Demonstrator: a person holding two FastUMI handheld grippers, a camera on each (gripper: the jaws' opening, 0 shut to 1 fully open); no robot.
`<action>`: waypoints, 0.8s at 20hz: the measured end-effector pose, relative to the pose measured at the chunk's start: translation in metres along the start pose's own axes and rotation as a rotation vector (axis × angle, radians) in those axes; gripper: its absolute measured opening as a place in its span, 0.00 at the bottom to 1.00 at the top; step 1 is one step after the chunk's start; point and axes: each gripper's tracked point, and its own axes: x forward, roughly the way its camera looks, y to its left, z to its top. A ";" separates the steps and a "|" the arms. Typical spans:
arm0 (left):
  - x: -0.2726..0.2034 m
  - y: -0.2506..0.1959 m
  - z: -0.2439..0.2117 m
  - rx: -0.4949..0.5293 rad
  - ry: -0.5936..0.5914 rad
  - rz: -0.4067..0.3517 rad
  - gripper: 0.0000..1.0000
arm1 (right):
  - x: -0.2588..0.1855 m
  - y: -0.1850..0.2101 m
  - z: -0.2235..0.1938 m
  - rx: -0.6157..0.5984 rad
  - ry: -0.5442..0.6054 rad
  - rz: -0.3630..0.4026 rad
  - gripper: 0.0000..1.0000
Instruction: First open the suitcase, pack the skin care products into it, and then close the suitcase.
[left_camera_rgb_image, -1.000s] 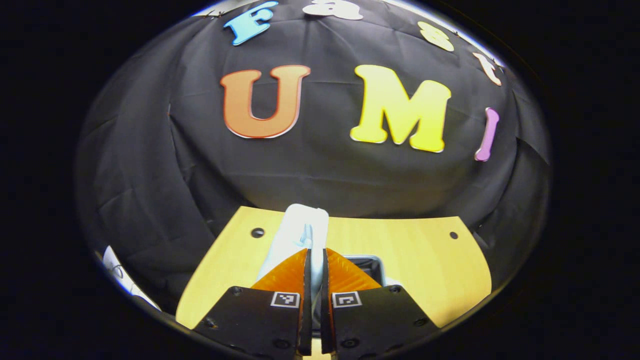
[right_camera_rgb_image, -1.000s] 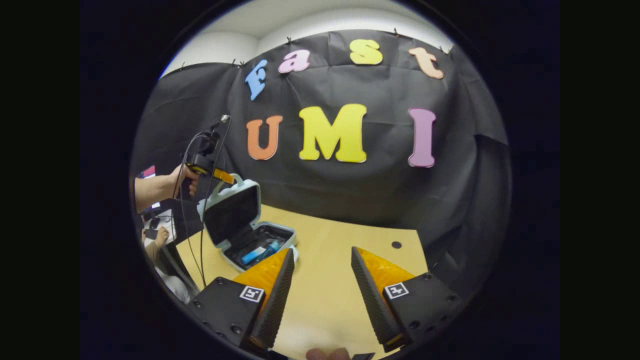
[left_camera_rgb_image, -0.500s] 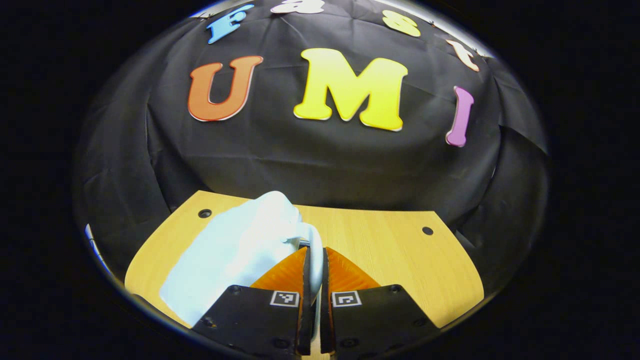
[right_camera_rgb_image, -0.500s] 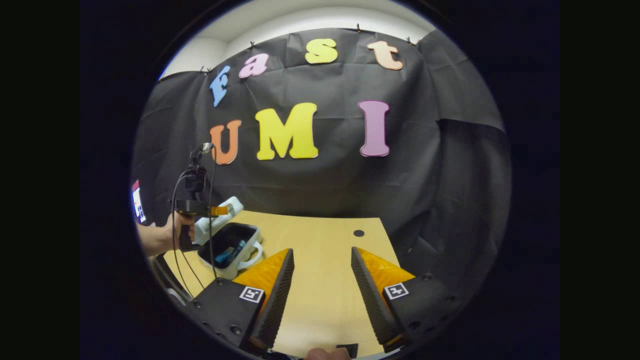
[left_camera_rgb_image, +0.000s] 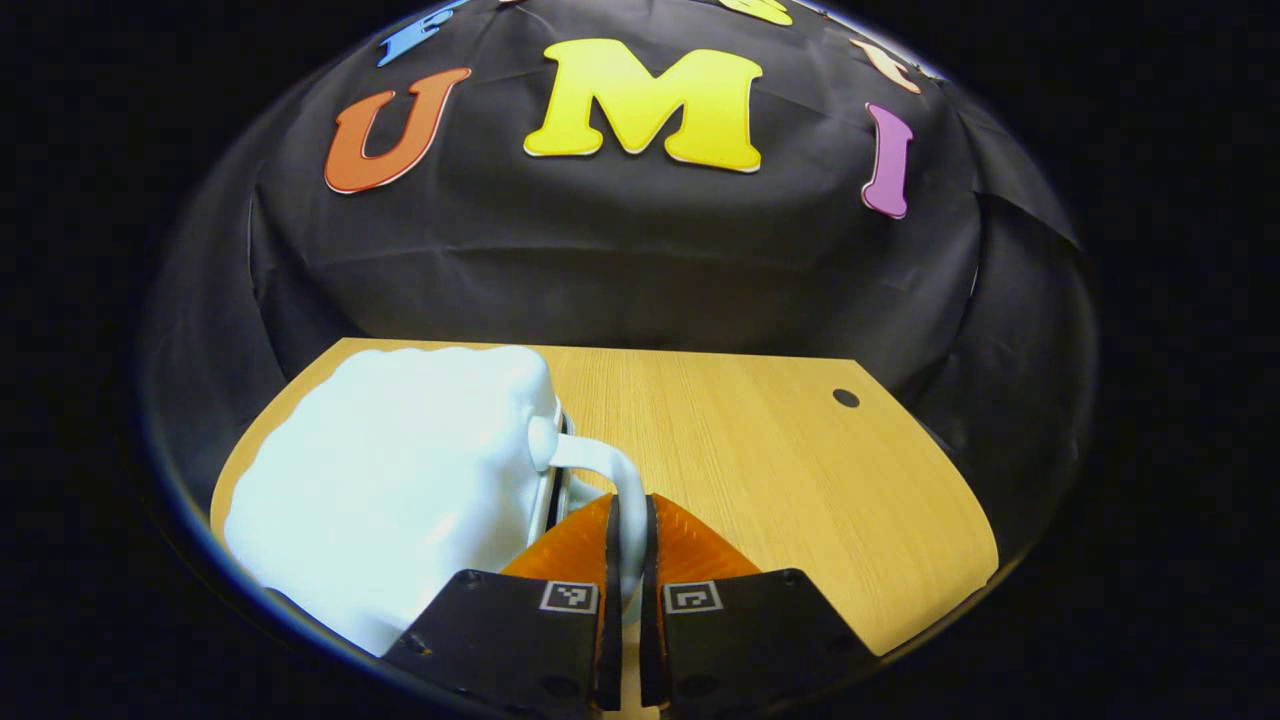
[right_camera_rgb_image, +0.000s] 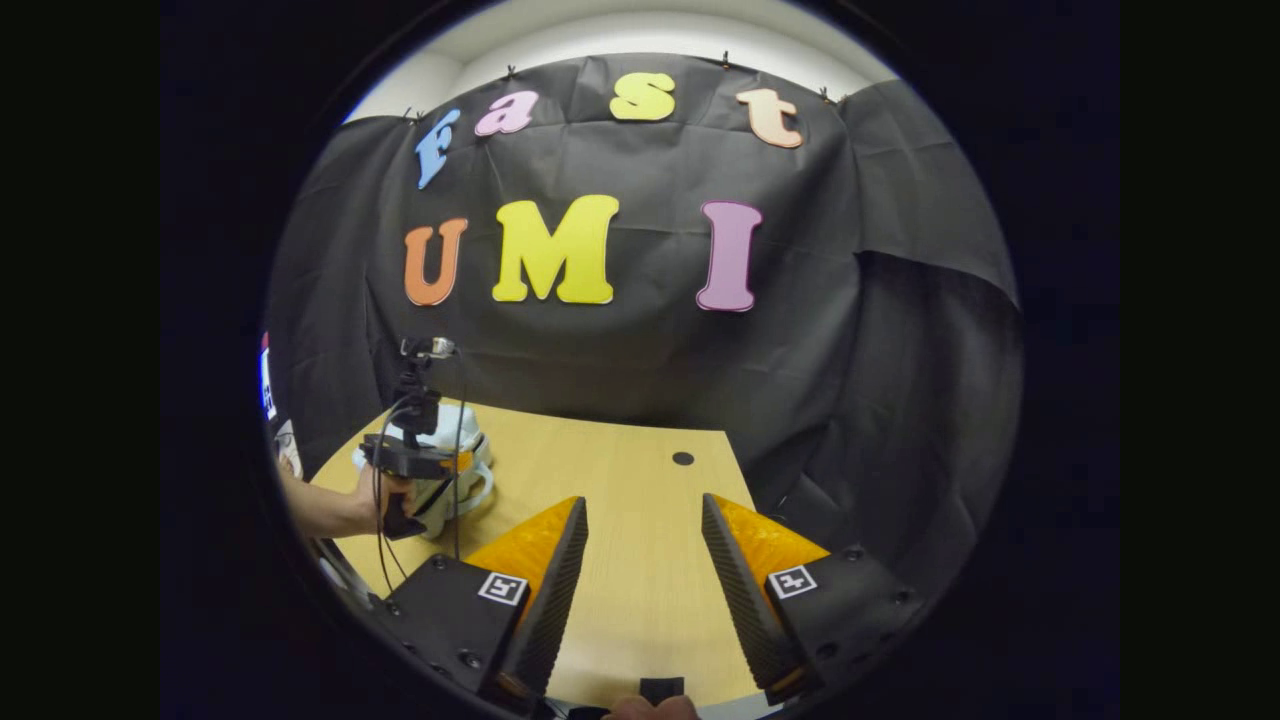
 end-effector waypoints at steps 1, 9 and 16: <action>0.004 -0.002 -0.005 0.003 0.012 0.001 0.10 | -0.001 0.002 0.000 -0.001 0.000 -0.002 0.70; 0.028 -0.018 -0.036 0.033 0.075 -0.019 0.22 | -0.005 0.012 0.004 0.006 -0.011 -0.025 0.67; 0.013 -0.033 -0.014 0.068 -0.020 -0.038 0.54 | 0.002 0.020 0.015 0.028 -0.051 -0.037 0.67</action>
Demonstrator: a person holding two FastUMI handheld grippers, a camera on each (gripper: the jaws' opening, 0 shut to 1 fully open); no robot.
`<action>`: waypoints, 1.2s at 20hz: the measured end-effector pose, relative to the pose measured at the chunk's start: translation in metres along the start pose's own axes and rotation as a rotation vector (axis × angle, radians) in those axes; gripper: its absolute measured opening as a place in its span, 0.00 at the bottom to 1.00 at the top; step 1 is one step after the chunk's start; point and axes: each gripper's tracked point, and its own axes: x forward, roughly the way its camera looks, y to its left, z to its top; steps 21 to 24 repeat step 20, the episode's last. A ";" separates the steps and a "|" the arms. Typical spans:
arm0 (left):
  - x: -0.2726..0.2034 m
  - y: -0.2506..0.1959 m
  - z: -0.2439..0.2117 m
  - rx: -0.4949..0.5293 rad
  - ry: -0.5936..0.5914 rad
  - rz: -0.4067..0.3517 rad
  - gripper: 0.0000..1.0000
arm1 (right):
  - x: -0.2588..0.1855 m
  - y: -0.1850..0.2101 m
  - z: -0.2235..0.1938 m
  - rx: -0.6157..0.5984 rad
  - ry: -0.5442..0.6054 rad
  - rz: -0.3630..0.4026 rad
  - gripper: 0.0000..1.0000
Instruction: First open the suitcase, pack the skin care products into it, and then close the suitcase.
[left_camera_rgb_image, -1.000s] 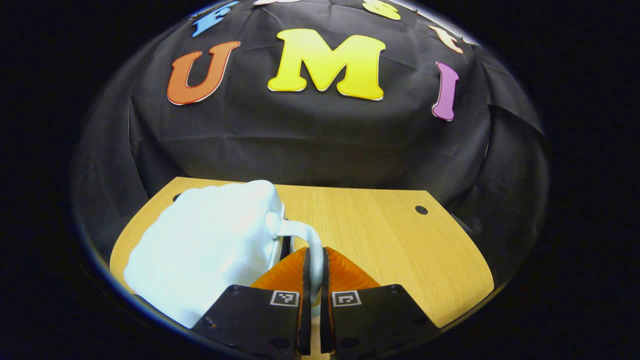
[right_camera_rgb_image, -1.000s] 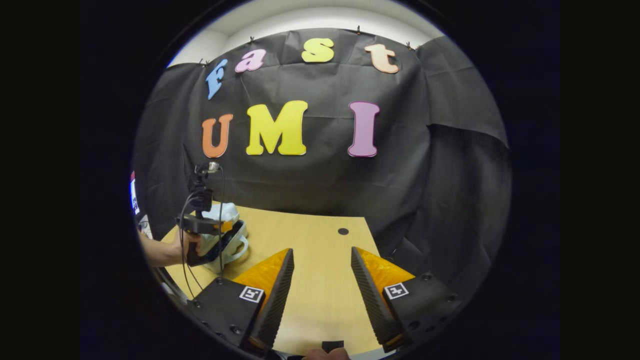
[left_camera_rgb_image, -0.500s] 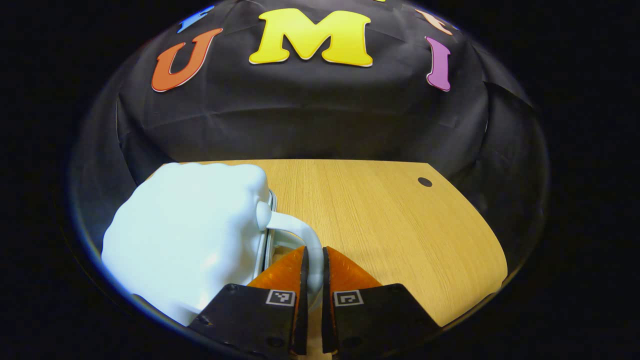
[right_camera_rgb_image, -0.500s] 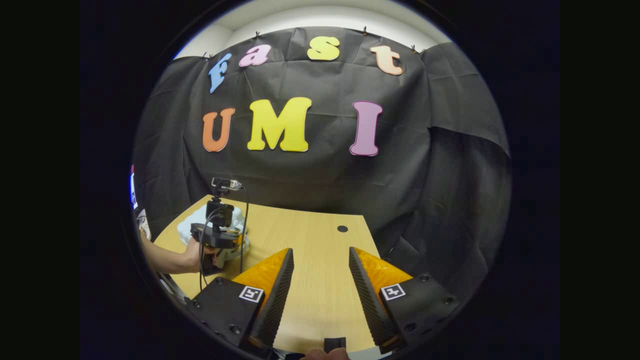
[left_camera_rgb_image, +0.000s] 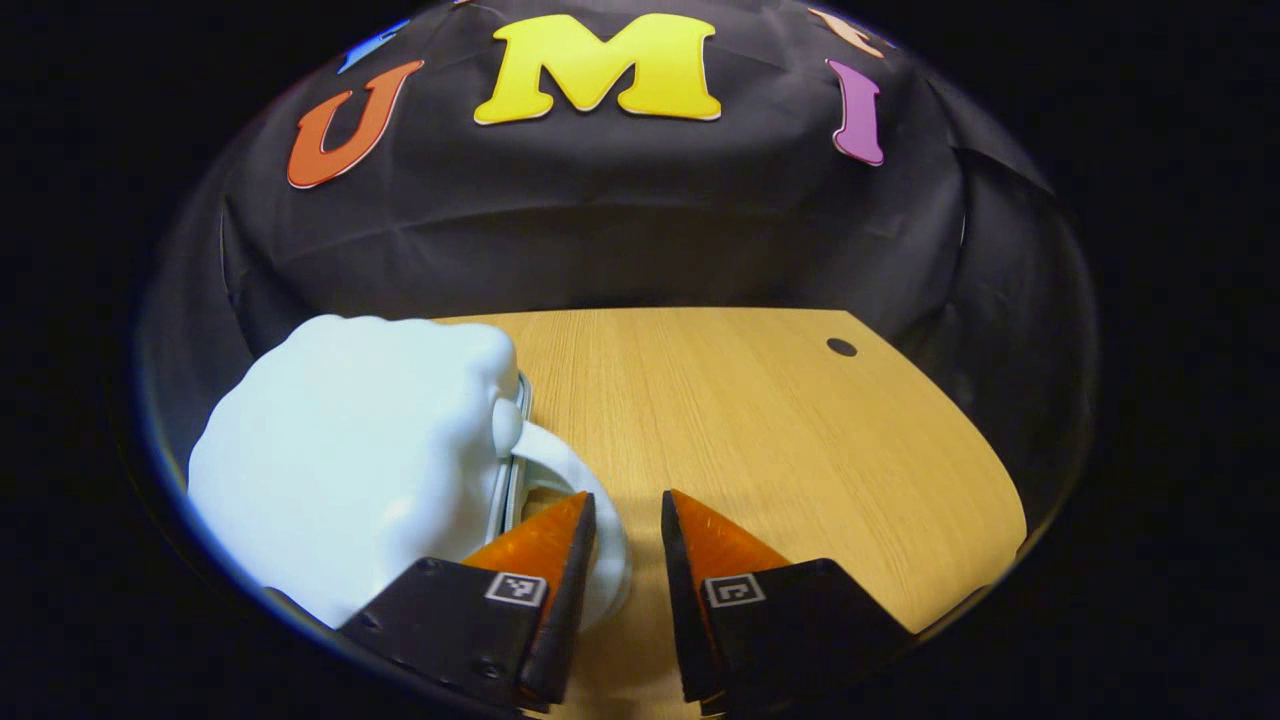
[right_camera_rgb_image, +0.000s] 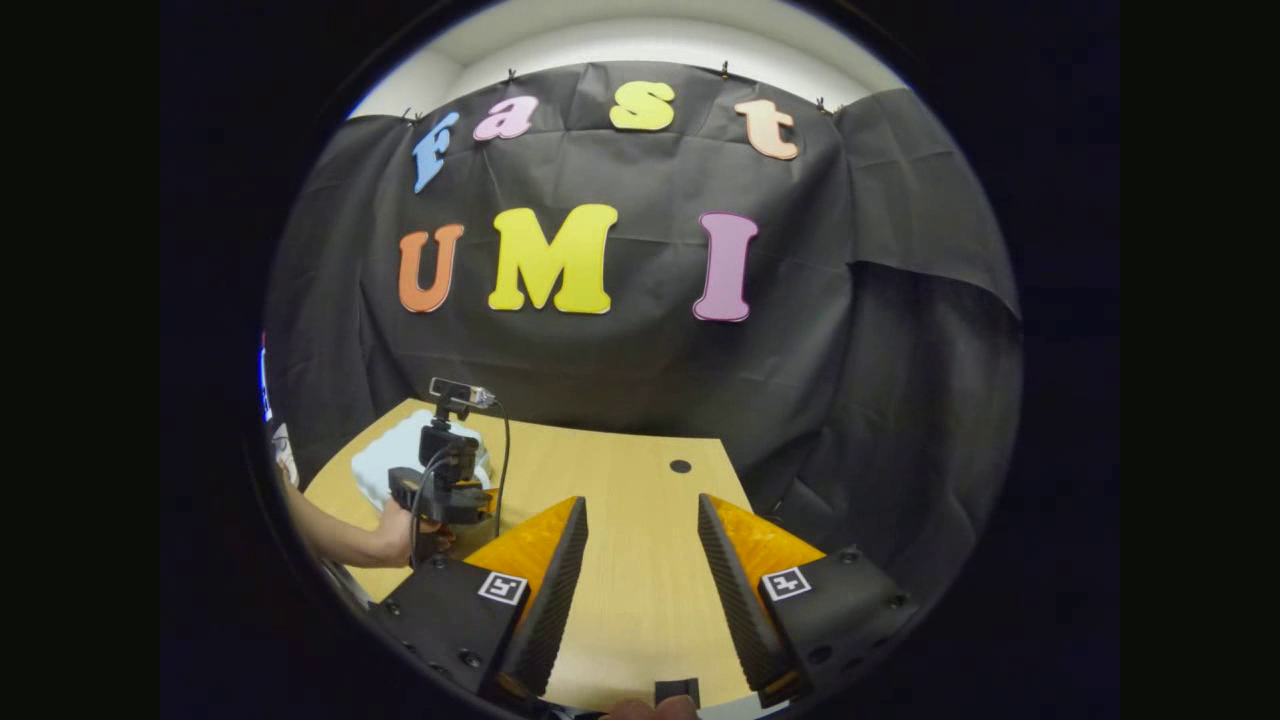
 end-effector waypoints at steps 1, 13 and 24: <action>-0.010 -0.004 0.015 0.003 -0.042 -0.013 0.58 | 0.004 0.005 0.004 0.010 -0.015 0.004 0.67; -0.214 0.021 0.190 -0.012 -0.523 0.076 0.98 | 0.040 0.068 0.114 0.040 -0.355 0.028 0.68; -0.254 0.027 0.192 -0.060 -0.570 0.107 0.98 | 0.048 0.081 0.108 0.064 -0.339 0.040 0.69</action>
